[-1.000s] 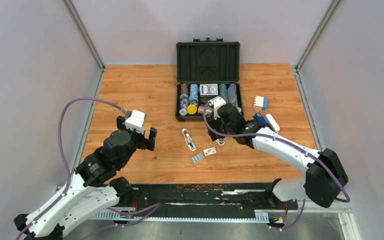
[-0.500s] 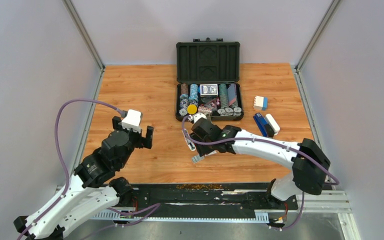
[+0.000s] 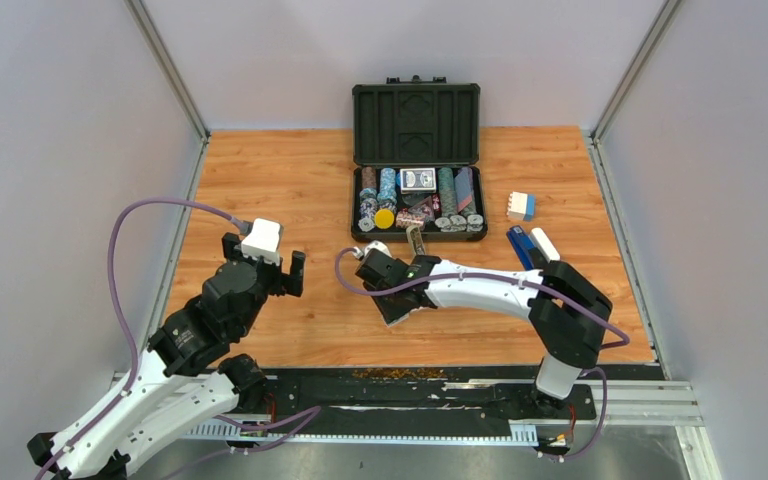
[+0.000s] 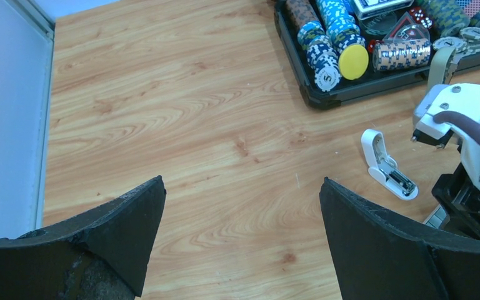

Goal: Load the staples into the stapler

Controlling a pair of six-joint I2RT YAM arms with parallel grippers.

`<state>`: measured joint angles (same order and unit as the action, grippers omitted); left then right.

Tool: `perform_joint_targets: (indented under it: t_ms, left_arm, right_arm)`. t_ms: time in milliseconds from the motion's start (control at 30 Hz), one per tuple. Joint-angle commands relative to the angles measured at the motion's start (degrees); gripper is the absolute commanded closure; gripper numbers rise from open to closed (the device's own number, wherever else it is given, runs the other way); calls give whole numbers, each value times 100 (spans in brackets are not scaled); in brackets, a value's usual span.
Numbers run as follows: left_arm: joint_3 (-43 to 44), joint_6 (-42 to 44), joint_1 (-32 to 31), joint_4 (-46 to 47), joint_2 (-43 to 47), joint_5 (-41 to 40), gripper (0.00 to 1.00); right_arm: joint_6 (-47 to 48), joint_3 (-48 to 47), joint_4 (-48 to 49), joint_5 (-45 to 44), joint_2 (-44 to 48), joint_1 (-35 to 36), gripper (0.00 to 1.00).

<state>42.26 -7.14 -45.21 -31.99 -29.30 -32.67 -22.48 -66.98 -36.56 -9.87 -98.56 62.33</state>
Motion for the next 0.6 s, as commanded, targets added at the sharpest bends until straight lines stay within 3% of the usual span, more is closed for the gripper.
perform_joint_targets:
  t_ms: [0, 567]
  left_arm:
    - [-11, -25, 41, 114, 24, -127, 0]
    - [-21, -25, 78, 114, -3, -191, 0]
  right_arm:
    - [-149, -263, -1, 15, -178, 62, 70]
    - [-217, -259, -62, -39, -667, 106, 63]
